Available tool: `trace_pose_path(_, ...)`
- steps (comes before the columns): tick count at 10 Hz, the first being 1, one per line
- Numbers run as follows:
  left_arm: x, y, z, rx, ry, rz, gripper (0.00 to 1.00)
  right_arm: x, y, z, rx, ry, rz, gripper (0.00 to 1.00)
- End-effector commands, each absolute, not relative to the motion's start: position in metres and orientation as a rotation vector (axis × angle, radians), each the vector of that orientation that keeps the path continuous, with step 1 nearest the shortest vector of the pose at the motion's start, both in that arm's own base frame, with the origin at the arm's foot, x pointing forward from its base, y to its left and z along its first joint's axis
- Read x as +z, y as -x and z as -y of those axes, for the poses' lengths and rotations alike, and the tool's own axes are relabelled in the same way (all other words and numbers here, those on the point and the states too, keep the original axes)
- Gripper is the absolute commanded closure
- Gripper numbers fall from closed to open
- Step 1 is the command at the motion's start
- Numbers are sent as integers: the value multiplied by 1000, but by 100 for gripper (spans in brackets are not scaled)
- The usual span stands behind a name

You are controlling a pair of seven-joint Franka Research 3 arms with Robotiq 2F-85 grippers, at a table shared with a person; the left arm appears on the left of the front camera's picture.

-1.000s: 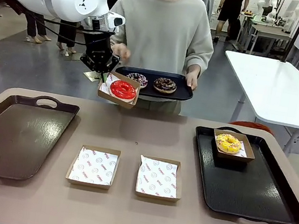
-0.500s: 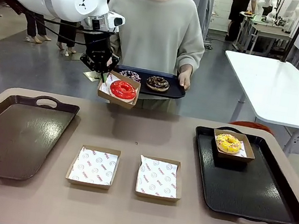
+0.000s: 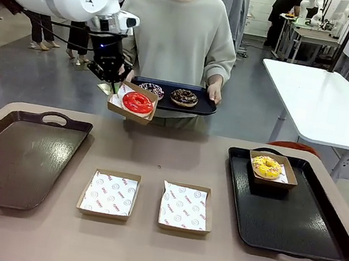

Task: Individually package the donuts and arrange them on the tray.
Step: Place the picked Paper togo box on the Handle tray while simultaneously picking up another Paper togo box from the table with the other hand.

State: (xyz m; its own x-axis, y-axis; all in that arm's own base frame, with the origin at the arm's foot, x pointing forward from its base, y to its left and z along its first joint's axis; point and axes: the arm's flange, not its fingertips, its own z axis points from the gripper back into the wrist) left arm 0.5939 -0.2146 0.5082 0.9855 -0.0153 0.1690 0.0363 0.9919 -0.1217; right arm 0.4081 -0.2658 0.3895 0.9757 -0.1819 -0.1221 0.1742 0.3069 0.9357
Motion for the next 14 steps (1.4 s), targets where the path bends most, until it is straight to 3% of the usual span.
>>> trace_pose_path(1, 532, -561, 166, -70, 200, 179, 99, 427, -418, 210, -178, -1090, -84, 0)
trace_pose_path(3, 548, -535, 123, -56, 211, 196, 99, 466, -424, 148, -115, -920, -108, 0)
trace_pose_path(6, 536, -509, 66, 12, 160, 186, 99, 483, -433, 43, -74, -678, -144, 0)
trace_pose_path(9, 512, -501, 30, 57, 42, 177, 99, 461, -441, -46, -44, -531, -170, 0)
trace_pose_path(14, 480, -512, 6, 16, 14, 154, 99, 416, -429, -131, -1, -368, -193, 0)
